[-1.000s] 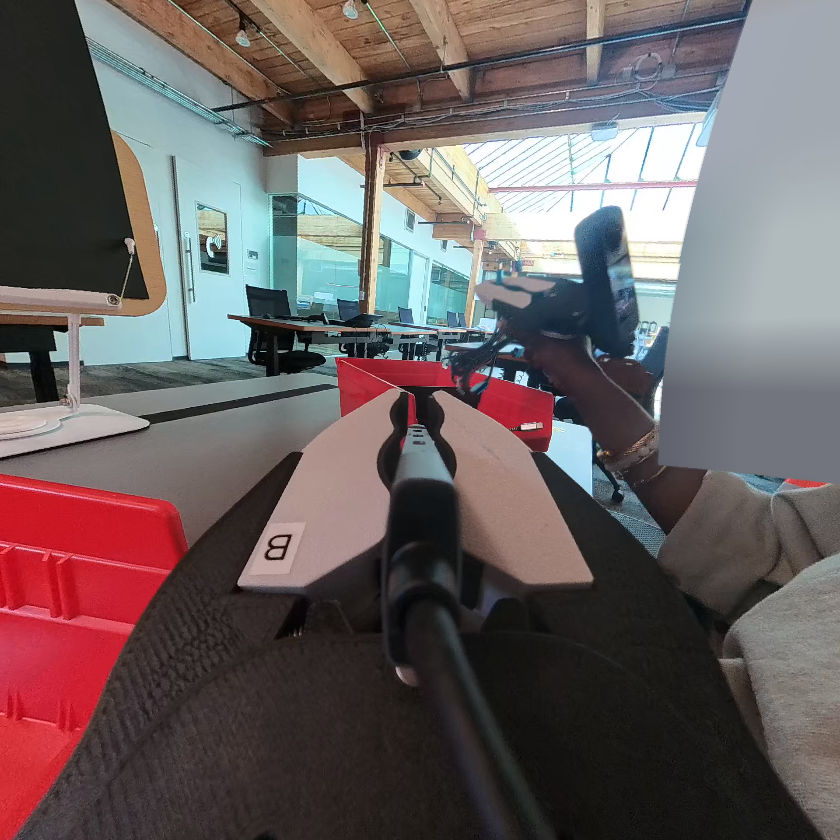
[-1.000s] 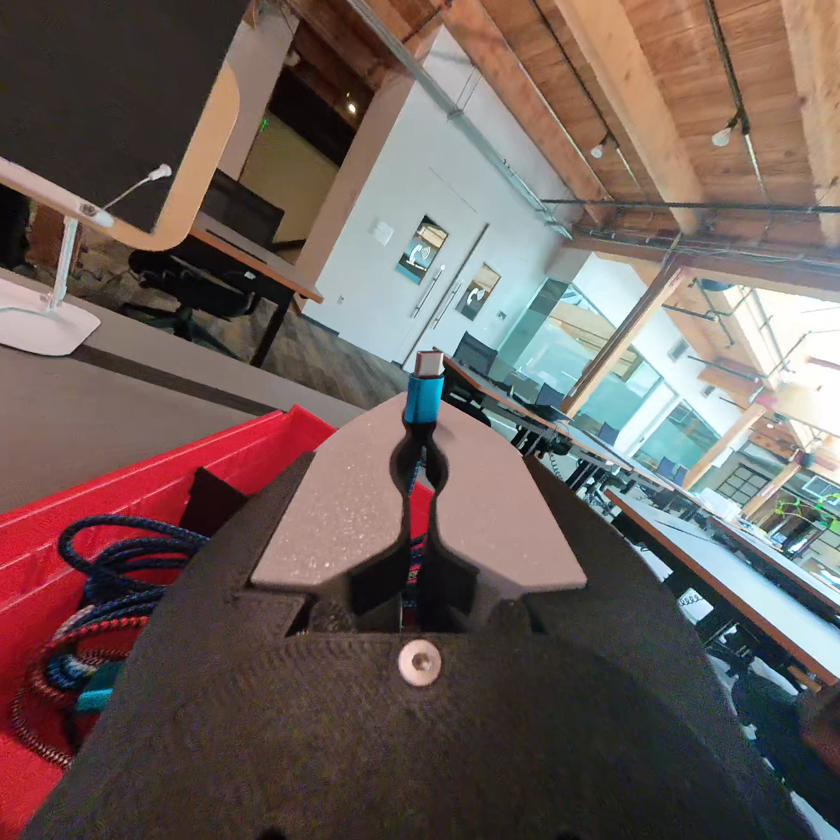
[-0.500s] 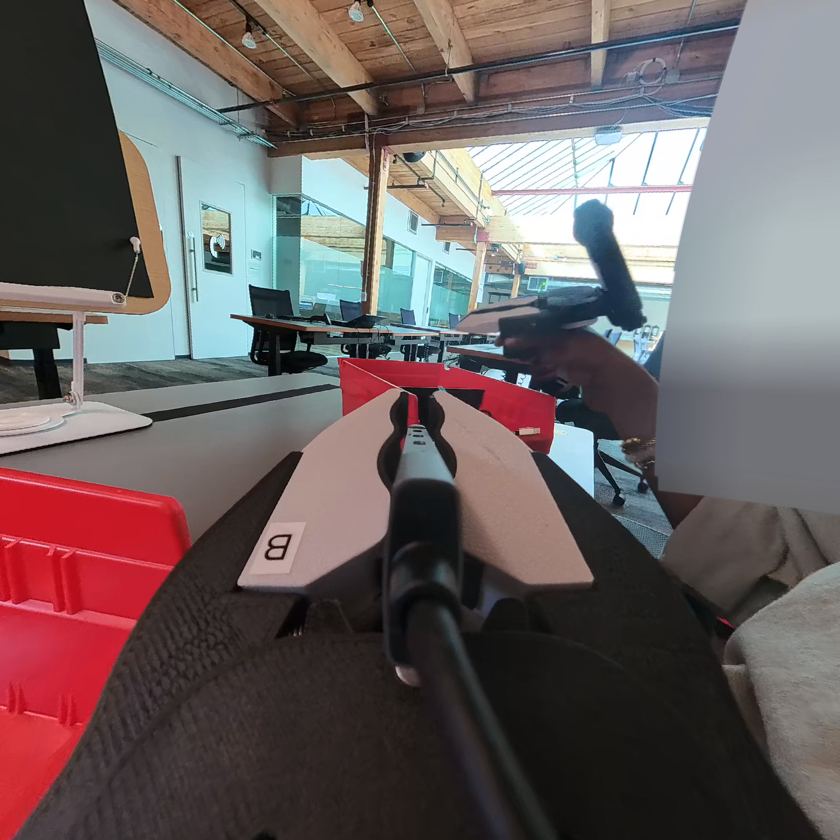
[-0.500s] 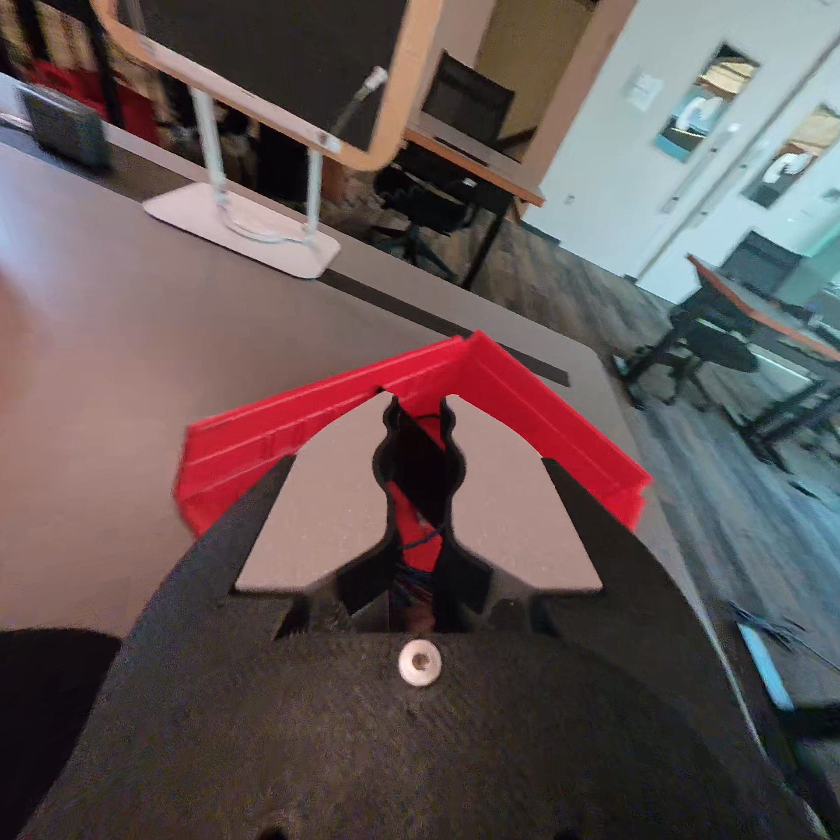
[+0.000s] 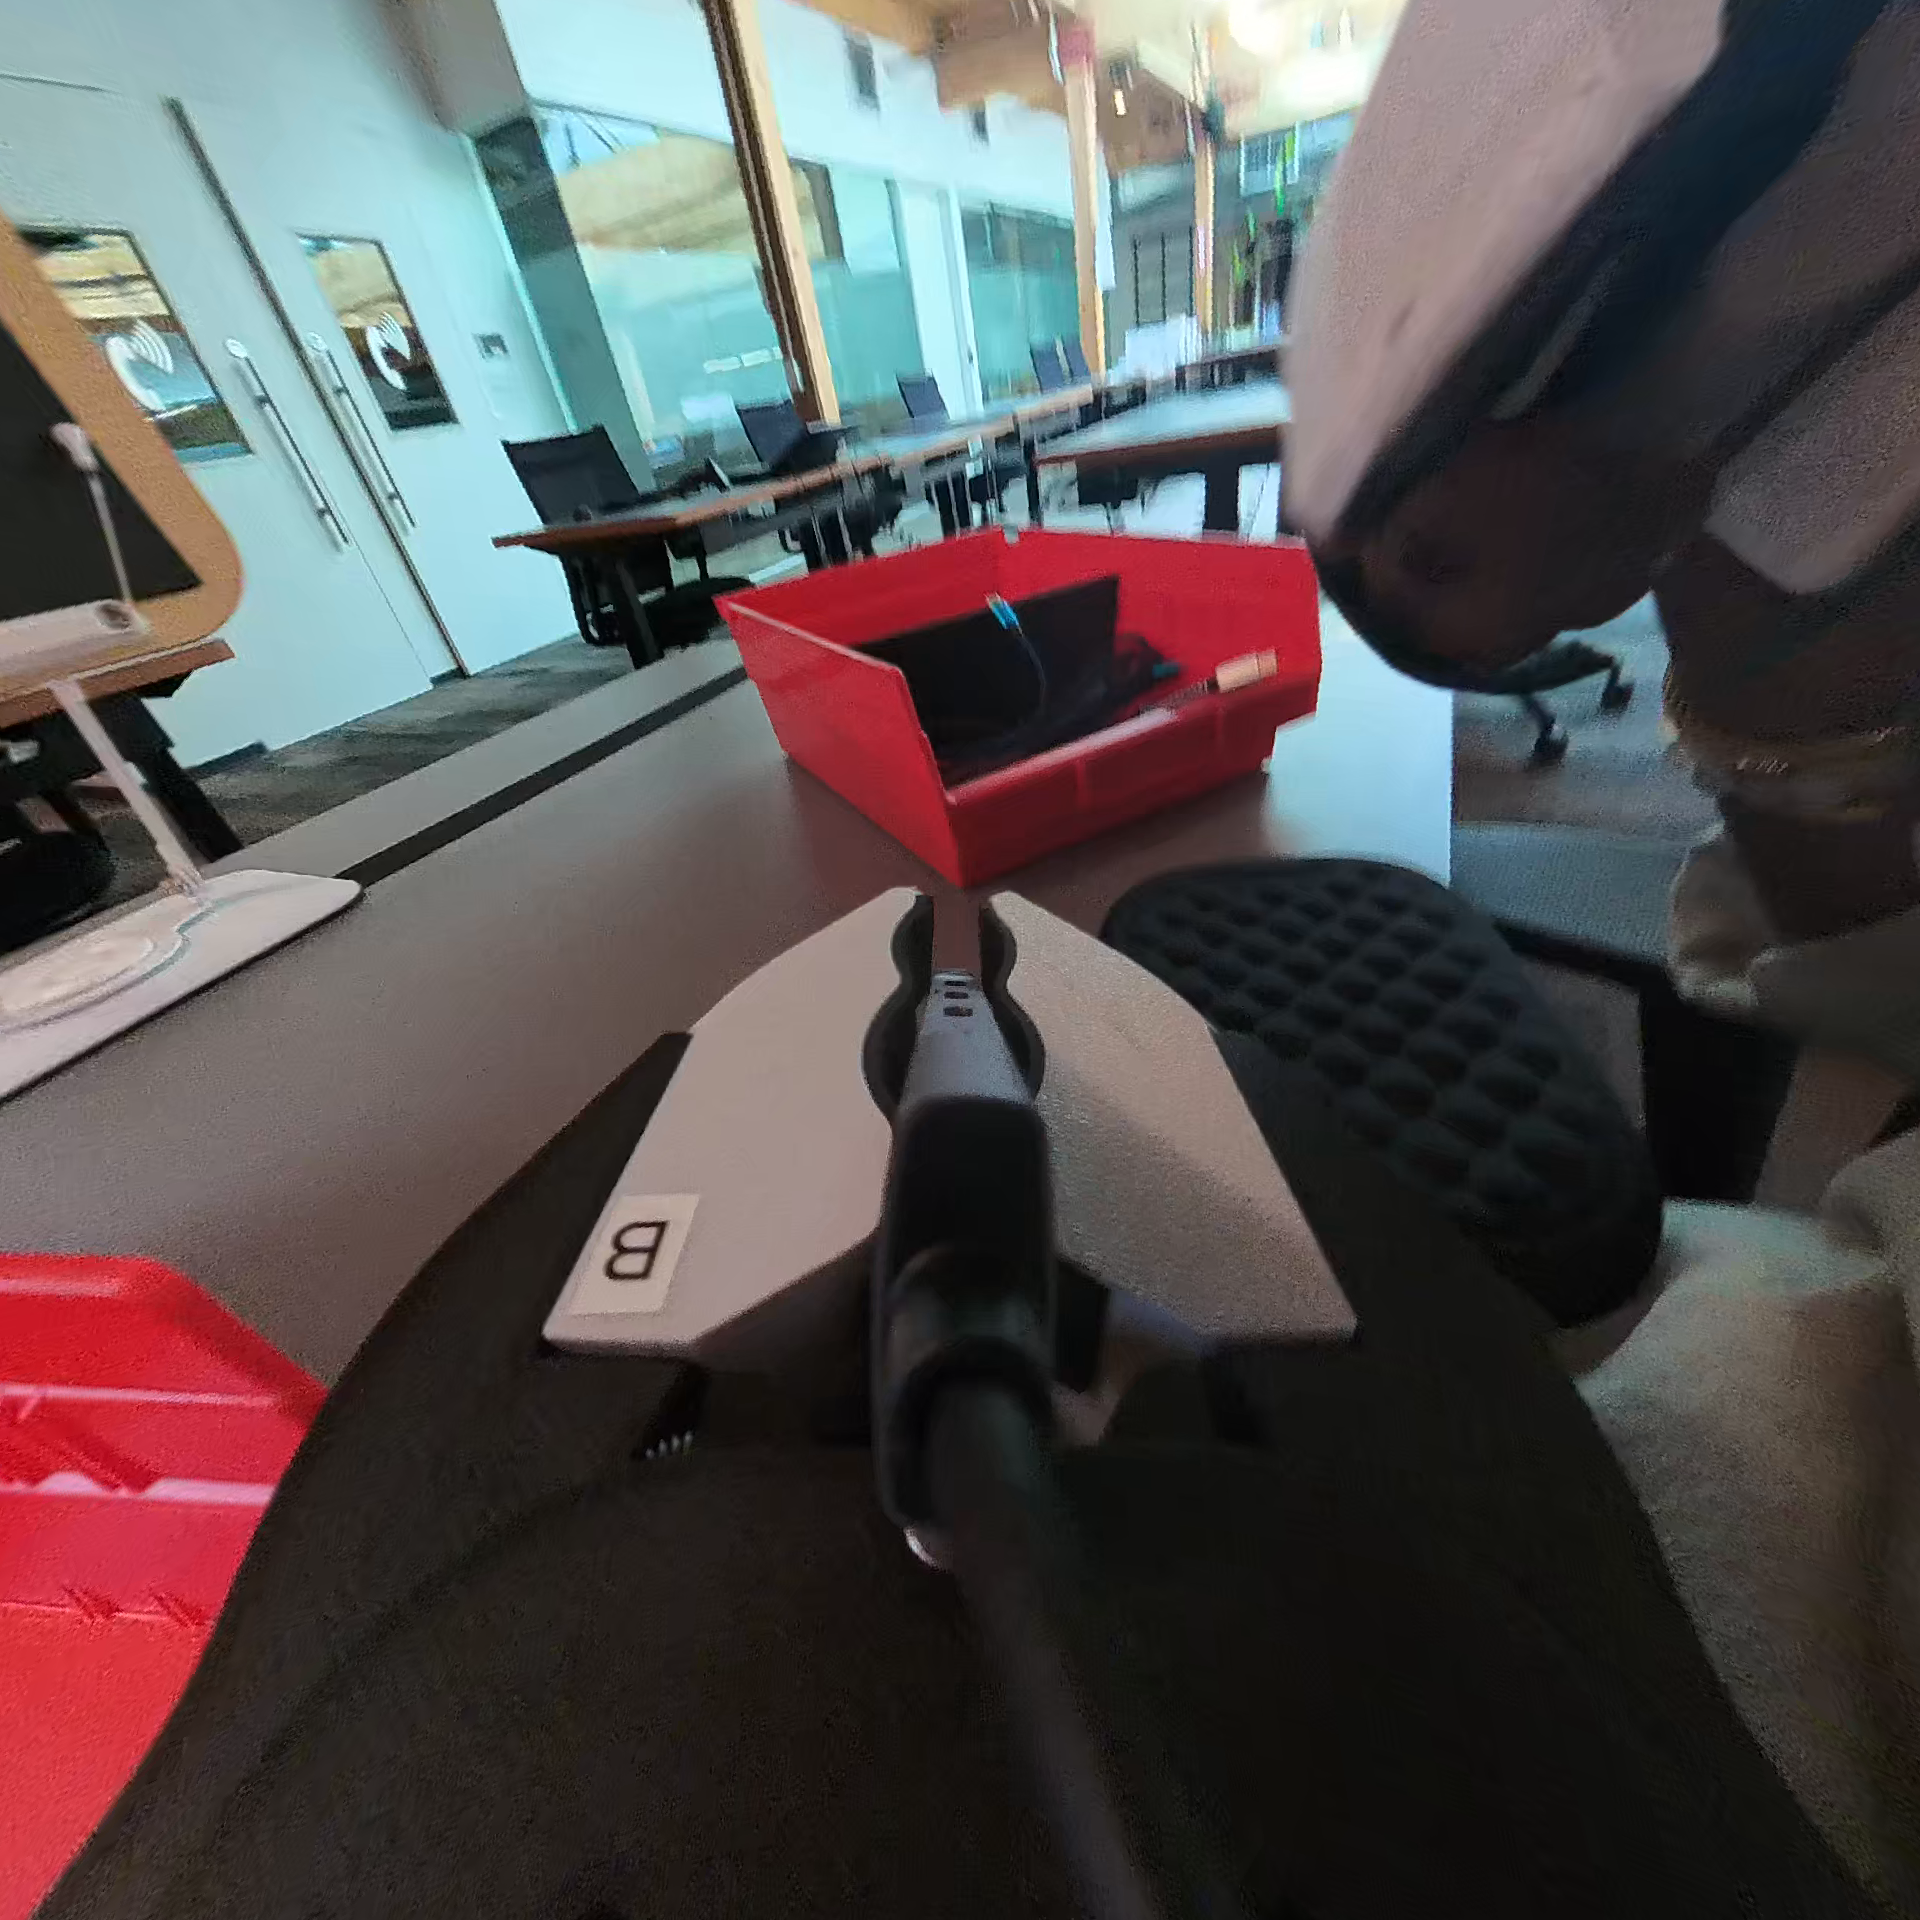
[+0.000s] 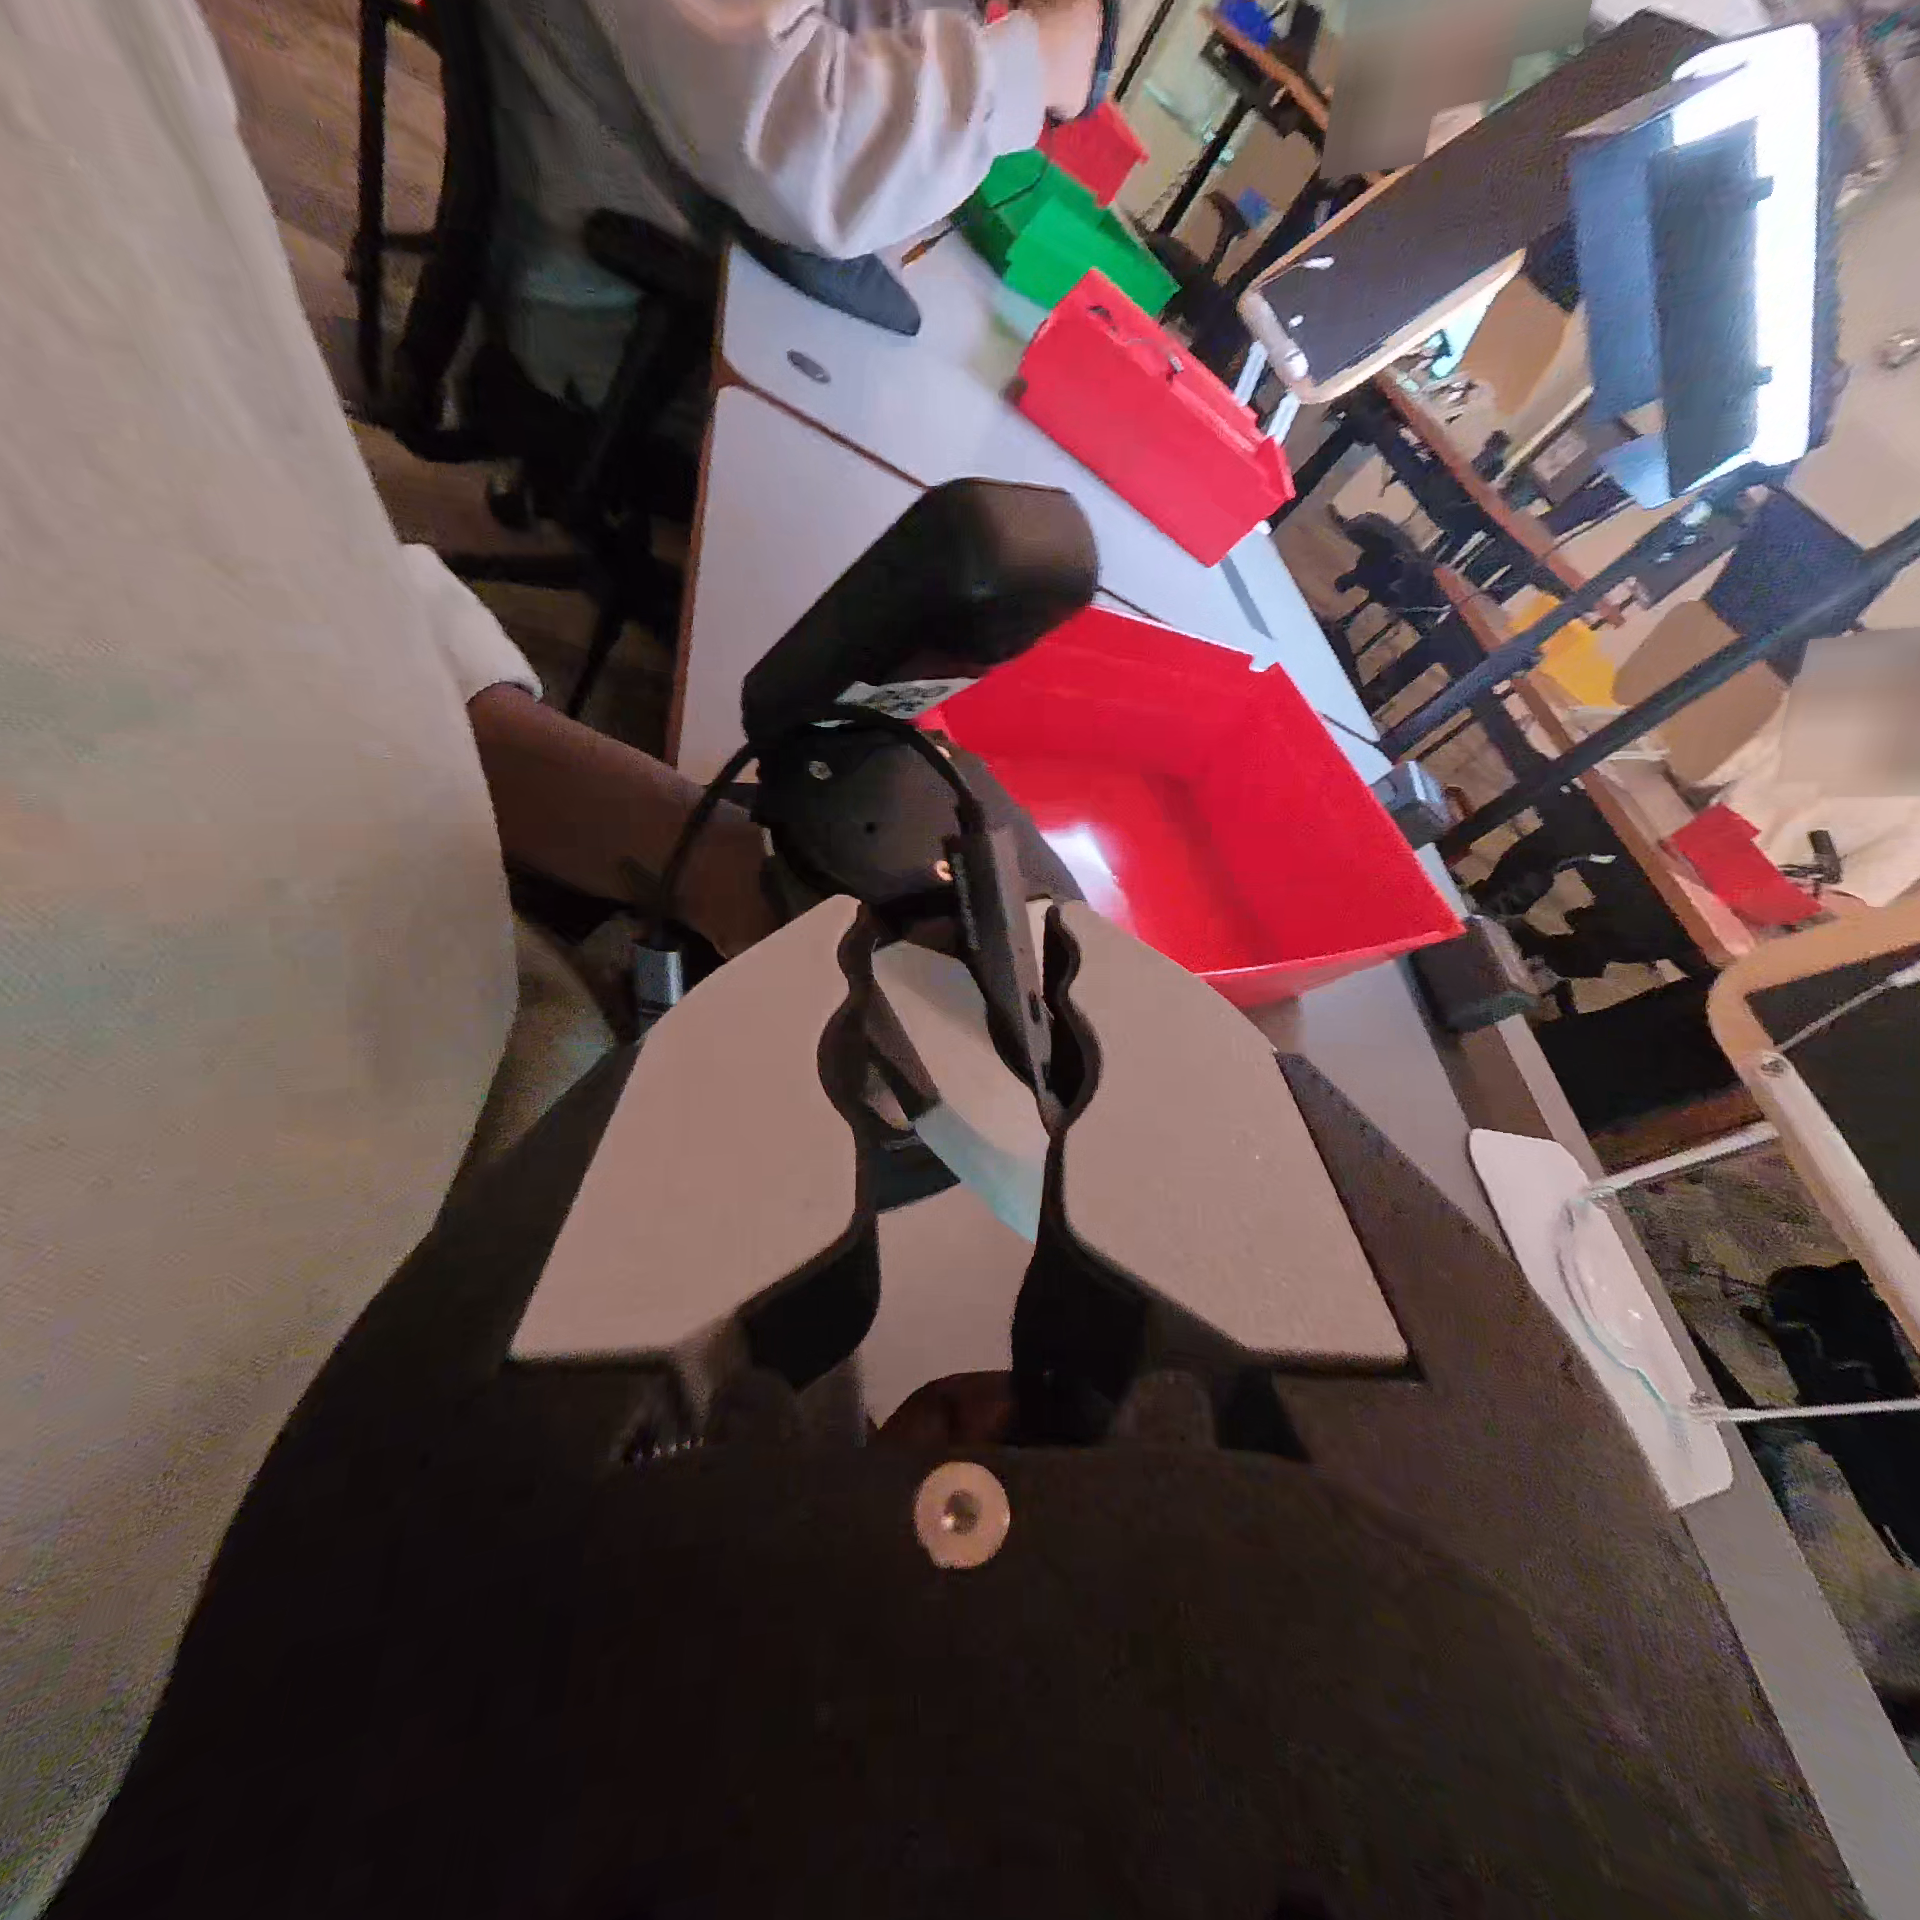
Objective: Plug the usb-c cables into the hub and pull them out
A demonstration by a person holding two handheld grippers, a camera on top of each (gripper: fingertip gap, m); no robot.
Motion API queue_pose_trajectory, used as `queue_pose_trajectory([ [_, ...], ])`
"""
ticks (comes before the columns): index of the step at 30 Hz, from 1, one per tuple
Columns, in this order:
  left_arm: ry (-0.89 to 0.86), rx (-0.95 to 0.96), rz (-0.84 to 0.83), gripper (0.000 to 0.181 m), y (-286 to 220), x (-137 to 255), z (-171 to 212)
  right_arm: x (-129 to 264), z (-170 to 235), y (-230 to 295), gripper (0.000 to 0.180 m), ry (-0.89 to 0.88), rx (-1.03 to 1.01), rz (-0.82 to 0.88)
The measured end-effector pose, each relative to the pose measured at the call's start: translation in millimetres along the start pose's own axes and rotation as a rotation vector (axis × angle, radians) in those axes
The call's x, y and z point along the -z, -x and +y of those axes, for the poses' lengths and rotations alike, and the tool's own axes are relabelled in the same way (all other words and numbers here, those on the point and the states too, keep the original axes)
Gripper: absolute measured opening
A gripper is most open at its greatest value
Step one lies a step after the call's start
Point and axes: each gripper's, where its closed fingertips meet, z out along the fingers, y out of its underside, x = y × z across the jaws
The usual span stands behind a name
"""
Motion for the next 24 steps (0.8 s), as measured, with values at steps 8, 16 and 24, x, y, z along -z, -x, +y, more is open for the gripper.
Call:
queue_pose_trajectory([
  [8, 0.123, -0.192, 0.052, 0.009, -21.6, -9.4, 18.7, -35.4, 38.3, 4.2, 0.025, 0.198, 0.112, 0.031],
  [16, 0.035, -0.070, 0.059, 0.039, -12.5, -3.2, 5.2, -12.1, 20.7, -13.6, 0.009, 0.029, 0.079, 0.044],
  [24, -0.178, 0.191, -0.018, 0.048, 20.8, 14.0, -19.1, 83.4, 2.9, -98.1, 0.009, -0.145, -0.067, 0.442],
])
